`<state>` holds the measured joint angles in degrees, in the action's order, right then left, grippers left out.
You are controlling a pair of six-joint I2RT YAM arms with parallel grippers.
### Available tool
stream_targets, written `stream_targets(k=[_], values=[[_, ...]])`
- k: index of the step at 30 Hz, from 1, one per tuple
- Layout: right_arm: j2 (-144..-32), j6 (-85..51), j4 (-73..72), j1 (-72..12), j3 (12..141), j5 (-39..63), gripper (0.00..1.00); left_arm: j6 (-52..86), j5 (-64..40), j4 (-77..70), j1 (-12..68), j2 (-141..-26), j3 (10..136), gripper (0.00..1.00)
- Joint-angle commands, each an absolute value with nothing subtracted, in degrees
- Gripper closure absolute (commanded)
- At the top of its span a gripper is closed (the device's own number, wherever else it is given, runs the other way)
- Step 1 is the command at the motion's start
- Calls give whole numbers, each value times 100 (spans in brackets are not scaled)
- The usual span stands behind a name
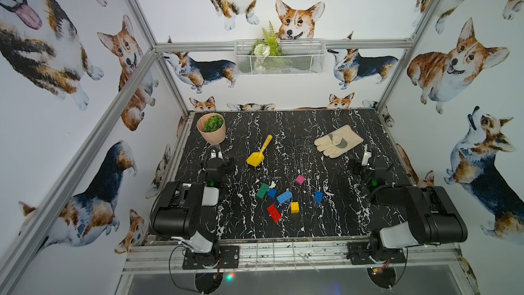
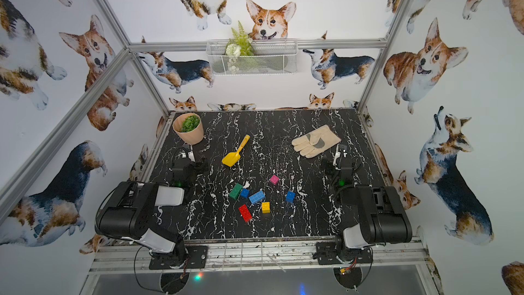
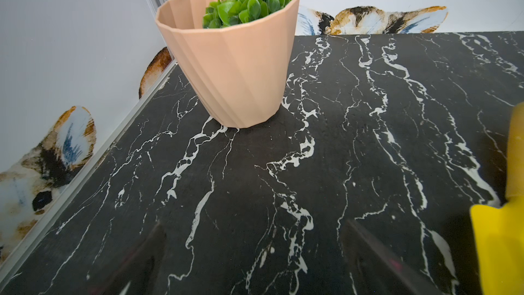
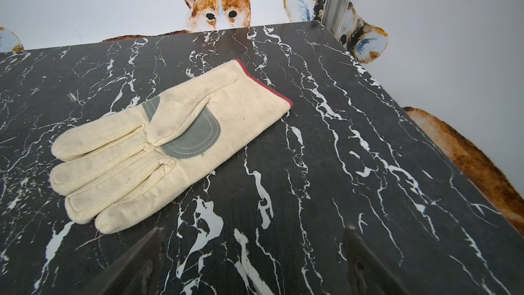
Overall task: Assemble a spoon with lego
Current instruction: Pick up the lego brick from the center of the board.
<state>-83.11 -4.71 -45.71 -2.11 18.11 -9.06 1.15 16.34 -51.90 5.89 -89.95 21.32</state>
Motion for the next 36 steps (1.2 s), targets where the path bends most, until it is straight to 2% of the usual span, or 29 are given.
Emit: stream_targets(k=[1, 14, 18, 25, 32, 36], values=[[-8332, -438, -4761, -205, 1880, -915, 0, 62, 1633, -5405, 581, -9000, 2145, 0], [-8263, -447, -4903, -215, 1794, -992, 0, 53, 1622, -5459, 580, -8983, 2111, 0], [-7802, -572, -4260, -228, 1891, -1127, 0, -34, 1469, -5437, 606, -8893, 2083, 0], [-7745, -422, -4341, -433, 1866, -1423, 0, -323, 1721, -5145, 868, -8597, 2138, 0], [-7427, -10, -3952, -952, 1979, -1925, 0, -945, 2537, -4159, 1801, -7696, 2376, 0], [-6786, -334, -2266, -1361, 2556, -2173, 0, -560, 2533, -3022, 2473, -6835, 2692, 0]])
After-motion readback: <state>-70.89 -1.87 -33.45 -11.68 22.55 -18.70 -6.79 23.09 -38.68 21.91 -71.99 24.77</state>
